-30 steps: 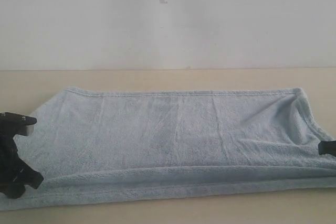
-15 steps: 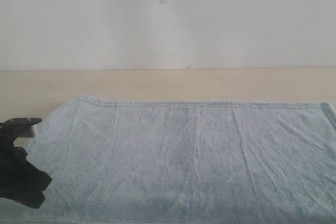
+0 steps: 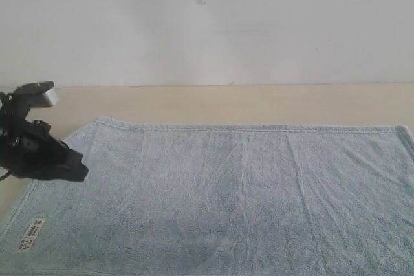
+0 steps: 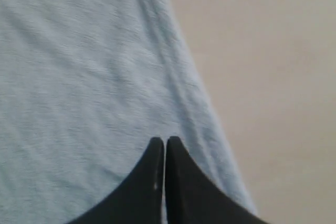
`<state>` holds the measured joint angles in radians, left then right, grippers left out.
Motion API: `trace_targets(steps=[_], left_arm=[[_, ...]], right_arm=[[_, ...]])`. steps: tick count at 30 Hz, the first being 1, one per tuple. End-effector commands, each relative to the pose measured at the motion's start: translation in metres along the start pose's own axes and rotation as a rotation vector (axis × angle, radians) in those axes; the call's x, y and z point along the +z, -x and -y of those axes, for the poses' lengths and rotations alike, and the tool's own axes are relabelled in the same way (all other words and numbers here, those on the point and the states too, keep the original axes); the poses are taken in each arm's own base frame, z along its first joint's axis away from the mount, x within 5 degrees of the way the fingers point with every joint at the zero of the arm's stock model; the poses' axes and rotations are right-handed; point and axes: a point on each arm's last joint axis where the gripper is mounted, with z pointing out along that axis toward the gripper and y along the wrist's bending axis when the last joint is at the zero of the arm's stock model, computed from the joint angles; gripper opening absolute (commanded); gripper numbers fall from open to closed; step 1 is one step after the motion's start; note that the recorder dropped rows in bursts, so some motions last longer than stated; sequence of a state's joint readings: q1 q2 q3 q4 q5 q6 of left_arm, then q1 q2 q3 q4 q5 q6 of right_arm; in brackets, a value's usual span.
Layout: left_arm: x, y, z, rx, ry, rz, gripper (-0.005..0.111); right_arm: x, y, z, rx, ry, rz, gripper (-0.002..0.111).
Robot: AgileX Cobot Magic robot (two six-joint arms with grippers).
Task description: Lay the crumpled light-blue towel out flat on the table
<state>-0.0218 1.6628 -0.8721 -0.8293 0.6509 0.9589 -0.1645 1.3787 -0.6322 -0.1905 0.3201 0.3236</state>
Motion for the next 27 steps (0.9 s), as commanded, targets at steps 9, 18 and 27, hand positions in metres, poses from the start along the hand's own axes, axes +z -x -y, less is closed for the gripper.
trace_targets(steps=[9, 18, 27], left_arm=[[0.002, 0.029, -0.050, -0.036, 0.410, 0.265, 0.023], [0.033, 0.033, -0.075, -0.087, 0.314, 0.159, 0.040], [0.013, 0.043, -0.067, -0.070, 0.322, 0.217, 0.040]], right_arm=[[0.067, 0.027, -0.062, -0.189, 0.238, -0.168, 0.000], [0.100, 0.026, -0.005, -0.067, 0.125, -0.199, 0.000], [0.124, 0.004, -0.002, -0.142, 0.124, -0.335, 0.000]])
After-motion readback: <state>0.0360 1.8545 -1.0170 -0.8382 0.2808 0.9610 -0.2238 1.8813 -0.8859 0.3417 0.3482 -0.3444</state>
